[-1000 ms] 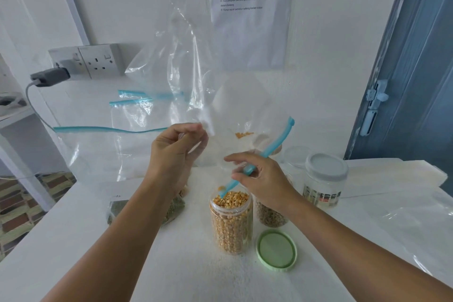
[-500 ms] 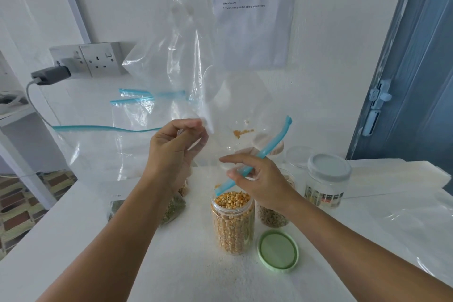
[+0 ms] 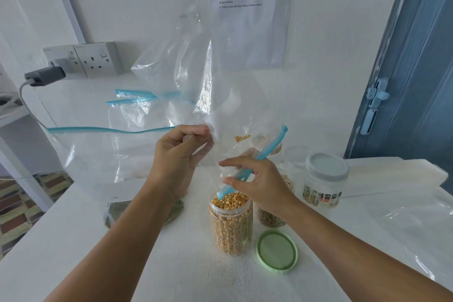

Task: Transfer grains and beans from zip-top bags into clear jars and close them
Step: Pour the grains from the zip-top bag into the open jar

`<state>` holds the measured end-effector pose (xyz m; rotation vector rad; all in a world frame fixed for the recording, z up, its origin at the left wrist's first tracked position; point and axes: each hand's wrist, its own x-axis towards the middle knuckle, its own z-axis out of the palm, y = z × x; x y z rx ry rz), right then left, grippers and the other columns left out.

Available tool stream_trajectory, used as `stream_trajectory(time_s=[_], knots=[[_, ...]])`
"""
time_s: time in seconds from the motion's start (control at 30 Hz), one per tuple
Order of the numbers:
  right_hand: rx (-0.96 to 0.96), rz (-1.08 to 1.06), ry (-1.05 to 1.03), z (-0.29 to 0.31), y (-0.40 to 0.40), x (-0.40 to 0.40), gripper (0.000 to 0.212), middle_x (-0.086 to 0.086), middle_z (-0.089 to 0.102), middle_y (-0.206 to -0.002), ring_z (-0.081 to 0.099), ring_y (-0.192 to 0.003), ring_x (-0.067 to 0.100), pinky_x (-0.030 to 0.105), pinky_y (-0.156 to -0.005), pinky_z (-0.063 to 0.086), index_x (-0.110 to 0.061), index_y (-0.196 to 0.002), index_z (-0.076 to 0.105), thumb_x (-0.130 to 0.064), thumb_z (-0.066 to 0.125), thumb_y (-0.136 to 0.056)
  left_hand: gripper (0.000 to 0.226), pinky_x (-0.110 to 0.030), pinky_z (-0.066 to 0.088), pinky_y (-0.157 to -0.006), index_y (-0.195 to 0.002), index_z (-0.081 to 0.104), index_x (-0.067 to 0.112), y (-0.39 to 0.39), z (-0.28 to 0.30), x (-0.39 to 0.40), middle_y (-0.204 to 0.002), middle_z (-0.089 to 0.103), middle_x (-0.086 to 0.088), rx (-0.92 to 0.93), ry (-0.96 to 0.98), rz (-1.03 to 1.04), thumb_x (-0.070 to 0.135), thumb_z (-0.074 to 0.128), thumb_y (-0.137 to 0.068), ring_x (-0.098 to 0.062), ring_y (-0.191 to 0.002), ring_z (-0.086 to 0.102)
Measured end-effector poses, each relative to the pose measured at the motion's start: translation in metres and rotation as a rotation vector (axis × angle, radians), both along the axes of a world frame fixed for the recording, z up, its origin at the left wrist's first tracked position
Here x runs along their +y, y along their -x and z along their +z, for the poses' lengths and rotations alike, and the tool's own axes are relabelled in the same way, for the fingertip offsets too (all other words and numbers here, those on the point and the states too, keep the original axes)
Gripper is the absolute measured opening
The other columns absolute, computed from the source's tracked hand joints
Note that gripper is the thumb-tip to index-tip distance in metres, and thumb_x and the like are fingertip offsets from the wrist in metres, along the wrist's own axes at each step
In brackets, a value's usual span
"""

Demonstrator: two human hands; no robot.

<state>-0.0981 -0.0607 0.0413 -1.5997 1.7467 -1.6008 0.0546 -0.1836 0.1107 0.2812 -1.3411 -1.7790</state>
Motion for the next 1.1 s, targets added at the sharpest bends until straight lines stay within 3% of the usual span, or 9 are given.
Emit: stream_trajectory(time_s=[0.13, 0.23, 0.37, 0.43, 0.6, 0.67, 0.77, 0.93, 1.1], knots=[[0.000, 0.027, 0.018, 0.0019, -0.0001, -0.0005, 0.037, -0.033, 0.055, -0.108, 0.061, -0.115, 0.010, 0.034, -0.095, 0.061, -0.041, -0.124, 0.072, -0.019, 0.076, -0.094, 0.016, -0.038, 0.059, -0.095, -0.078, 0.081, 0.016, -0.0009, 0.0015, -0.0025, -0.094, 0.075, -0.005, 0.020, -0.005, -0.003, 0.004, 0.071, -0.080, -0.021, -0.097, 0.070], [-0.022, 0.035, 0.020, 0.0038, -0.0002, 0.0001, 0.032, -0.031, 0.053, -0.101, 0.060, -0.110, 0.009, 0.034, -0.090, 0.063, -0.039, -0.121, 0.073, -0.019, 0.074, -0.096, 0.016, -0.038, 0.060, -0.095, -0.078, 0.081, 0.015, -0.0028, 0.0017, -0.0034, -0.095, 0.076, -0.007, 0.027, -0.008, 0.000, 0.003, 0.070, -0.080, -0.023, -0.099, 0.070], [0.043, 0.004, 0.015, 0.0067, -0.0024, 0.0021, 0.034, -0.042, 0.053, -0.097, 0.055, -0.106, -0.006, 0.014, -0.092, 0.054, -0.040, -0.120, 0.072, -0.021, 0.078, -0.093, 0.018, -0.038, 0.059, -0.095, -0.079, 0.081, 0.016, -0.0036, -0.0006, -0.0028, -0.096, 0.076, -0.006, 0.025, -0.012, -0.013, 0.002, 0.069, -0.082, -0.023, -0.097, 0.070], [0.063, -0.003, 0.016, 0.0061, -0.0045, 0.0011, 0.035, -0.045, 0.052, -0.100, 0.054, -0.107, -0.007, 0.011, -0.092, 0.051, -0.040, -0.121, 0.071, -0.021, 0.078, -0.093, 0.019, -0.037, 0.059, -0.094, -0.078, 0.081, 0.017, -0.0034, -0.0013, -0.0019, -0.094, 0.076, -0.005, 0.021, -0.018, -0.013, 0.003, 0.069, -0.081, -0.021, -0.095, 0.071], [0.042, 0.034, 0.009, 0.0046, -0.0076, 0.0003, 0.041, -0.044, 0.051, -0.113, 0.064, -0.119, 0.006, 0.030, -0.095, 0.060, -0.035, -0.126, 0.065, -0.008, 0.068, -0.097, 0.020, -0.038, 0.059, -0.096, -0.076, 0.081, 0.019, -0.0050, 0.0006, -0.0033, -0.094, 0.076, -0.003, 0.026, -0.022, 0.000, 0.004, 0.069, -0.081, -0.021, -0.094, 0.070], [-0.010, 0.040, 0.015, 0.0053, -0.0074, 0.0010, 0.038, -0.029, 0.054, -0.113, 0.069, -0.112, 0.007, 0.033, -0.090, 0.063, -0.032, -0.125, 0.065, -0.005, 0.067, -0.098, 0.019, -0.039, 0.059, -0.098, -0.076, 0.081, 0.018, -0.0054, 0.0002, -0.0032, -0.096, 0.076, -0.005, 0.028, -0.027, -0.001, 0.004, 0.069, -0.080, -0.023, -0.096, 0.071], [0.003, -0.005, -0.002, 0.0044, -0.0074, 0.0008, 0.035, -0.014, 0.053, -0.107, 0.068, -0.107, 0.009, 0.030, -0.090, 0.062, -0.033, -0.124, 0.067, -0.011, 0.070, -0.097, 0.019, -0.040, 0.059, -0.099, -0.076, 0.081, 0.018, -0.0043, -0.0016, -0.0029, -0.097, 0.075, -0.005, 0.033, -0.036, -0.002, 0.003, 0.069, -0.080, -0.025, -0.099, 0.069], [0.048, -0.076, 0.014, 0.0011, -0.0075, -0.0006, 0.035, -0.022, 0.054, -0.101, 0.056, -0.104, -0.006, 0.014, -0.085, 0.056, -0.033, -0.123, 0.072, -0.022, 0.080, -0.091, 0.019, -0.037, 0.059, -0.094, -0.077, 0.081, 0.018, -0.0035, -0.0024, -0.0008, -0.098, 0.075, -0.006, 0.022, -0.026, -0.003, 0.004, 0.069, -0.081, -0.024, -0.100, 0.070], [0.094, -0.044, 0.030, -0.0011, -0.0057, 0.0010, 0.034, -0.021, 0.052, -0.124, 0.054, -0.123, 0.006, 0.017, -0.102, 0.050, -0.044, -0.120, 0.073, -0.030, 0.081, -0.089, 0.032, -0.043, 0.059, -0.100, -0.076, 0.081, 0.019, -0.0050, -0.0059, -0.0062, -0.095, 0.075, -0.003, 0.027, -0.046, 0.020, -0.004, 0.063, -0.090, -0.023, -0.099, 0.070]])
